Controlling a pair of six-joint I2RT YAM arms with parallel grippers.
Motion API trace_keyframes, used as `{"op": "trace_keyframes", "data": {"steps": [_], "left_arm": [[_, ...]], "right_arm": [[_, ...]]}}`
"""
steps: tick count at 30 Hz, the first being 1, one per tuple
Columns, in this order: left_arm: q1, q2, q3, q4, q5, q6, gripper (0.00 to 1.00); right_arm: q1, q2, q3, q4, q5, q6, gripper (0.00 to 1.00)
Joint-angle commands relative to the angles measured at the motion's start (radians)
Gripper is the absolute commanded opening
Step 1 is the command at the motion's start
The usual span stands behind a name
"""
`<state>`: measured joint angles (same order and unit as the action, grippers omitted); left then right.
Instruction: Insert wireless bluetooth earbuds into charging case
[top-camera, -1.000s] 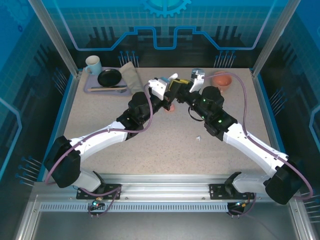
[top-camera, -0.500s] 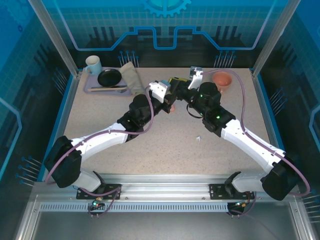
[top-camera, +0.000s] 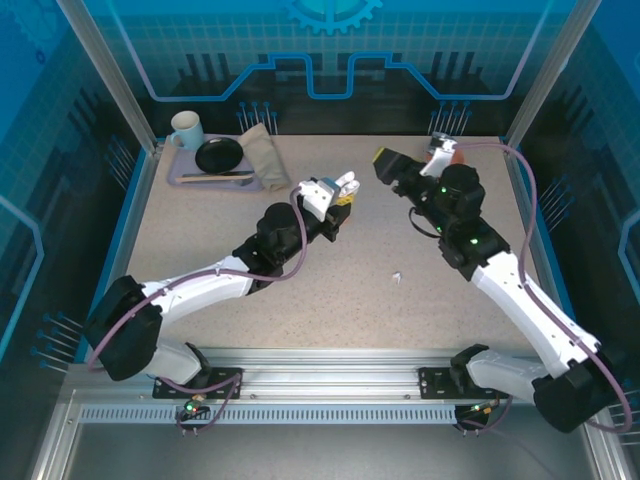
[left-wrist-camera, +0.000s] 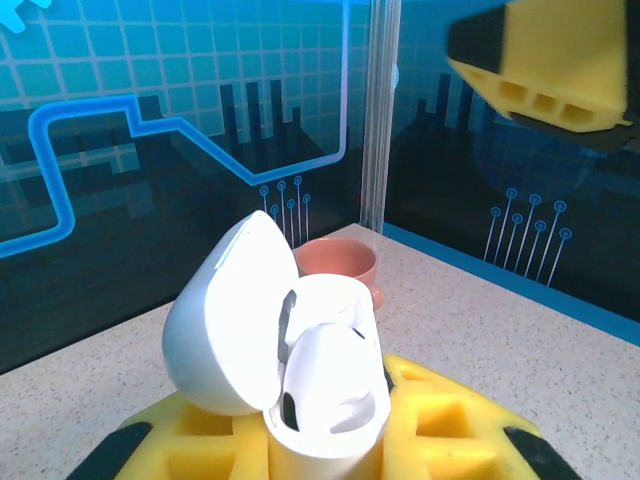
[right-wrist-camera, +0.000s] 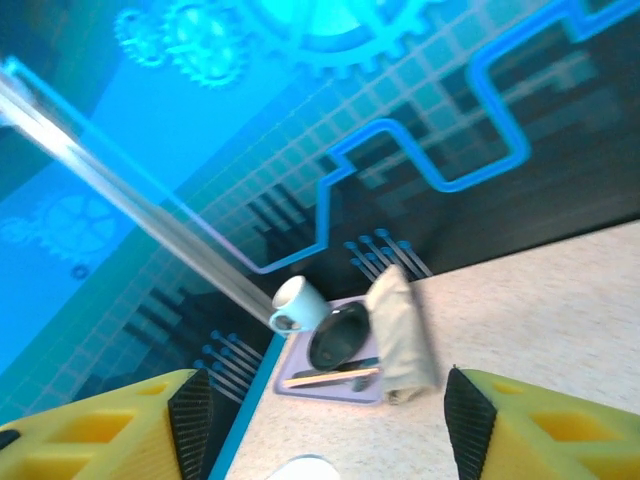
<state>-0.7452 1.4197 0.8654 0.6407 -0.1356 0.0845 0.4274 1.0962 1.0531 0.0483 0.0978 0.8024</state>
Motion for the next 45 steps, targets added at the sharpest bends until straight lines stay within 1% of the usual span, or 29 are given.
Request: {"op": "trace_keyframes", "data": {"steps": [1, 3, 5, 10, 12, 14, 17, 18, 19, 21, 25, 28, 30, 31, 39, 45], "left_arm": [[0.01, -0.067, -0.037, 0.073, 0.018, 0.032, 0.0], [0.015, -0.09, -0.059, 0.073, 0.025, 0.04, 0.0], [0.021, -0.118, -0.084, 0.075, 0.045, 0.045, 0.0], [0.036, -0.193, -0.145, 0.06, 0.09, 0.055, 0.0], [0.041, -0.227, -0.166, 0.046, 0.104, 0.054, 0.0], [0.045, -0.263, -0.184, 0.025, 0.116, 0.055, 0.0], [0.048, -0.309, -0.209, 0.0, 0.132, 0.057, 0.0], [0.049, -0.32, -0.215, -0.008, 0.134, 0.055, 0.0], [0.05, -0.333, -0.223, -0.014, 0.137, 0.055, 0.0], [0.05, -0.356, -0.234, -0.027, 0.141, 0.054, 0.0], [0.051, -0.395, -0.249, -0.05, 0.144, 0.049, 0.0], [0.052, -0.413, -0.256, -0.054, 0.143, 0.049, 0.0], [0.051, -0.416, -0.256, -0.058, 0.145, 0.048, 0.0], [0.052, -0.415, -0.256, -0.059, 0.146, 0.049, 0.0], [0.051, -0.403, -0.256, -0.05, 0.149, 0.043, 0.0], [0.052, -0.398, -0.264, -0.042, 0.147, 0.041, 0.0]], "right_arm": [[-0.064, -0.03, -0.019, -0.289, 0.019, 0.056, 0.73], [-0.091, -0.024, -0.022, -0.421, 0.007, 0.056, 0.77], [-0.101, -0.007, -0.036, -0.535, 0.0, 0.041, 0.79], [-0.098, 0.094, -0.069, -0.741, -0.004, 0.05, 0.82], [-0.082, 0.14, -0.082, -0.785, 0.02, 0.055, 0.84], [-0.066, 0.191, -0.086, -0.804, 0.026, 0.036, 0.89], [-0.04, 0.276, -0.06, -0.824, 0.026, -0.045, 0.92], [-0.038, 0.306, -0.05, -0.821, 0.005, -0.091, 0.92], [-0.039, 0.348, -0.031, -0.82, -0.038, -0.149, 0.91], [-0.027, 0.429, 0.013, -0.855, -0.055, -0.225, 0.86], [0.005, 0.537, 0.073, -0.913, -0.008, -0.307, 0.74], [0.008, 0.573, 0.084, -0.926, 0.016, -0.325, 0.72], [0.007, 0.6, 0.088, -0.935, 0.029, -0.328, 0.68], [0.007, 0.615, 0.092, -0.935, 0.026, -0.332, 0.66], [0.011, 0.686, 0.087, -0.906, 0.025, -0.33, 0.59], [0.011, 0.716, 0.085, -0.886, 0.029, -0.325, 0.56]]}}
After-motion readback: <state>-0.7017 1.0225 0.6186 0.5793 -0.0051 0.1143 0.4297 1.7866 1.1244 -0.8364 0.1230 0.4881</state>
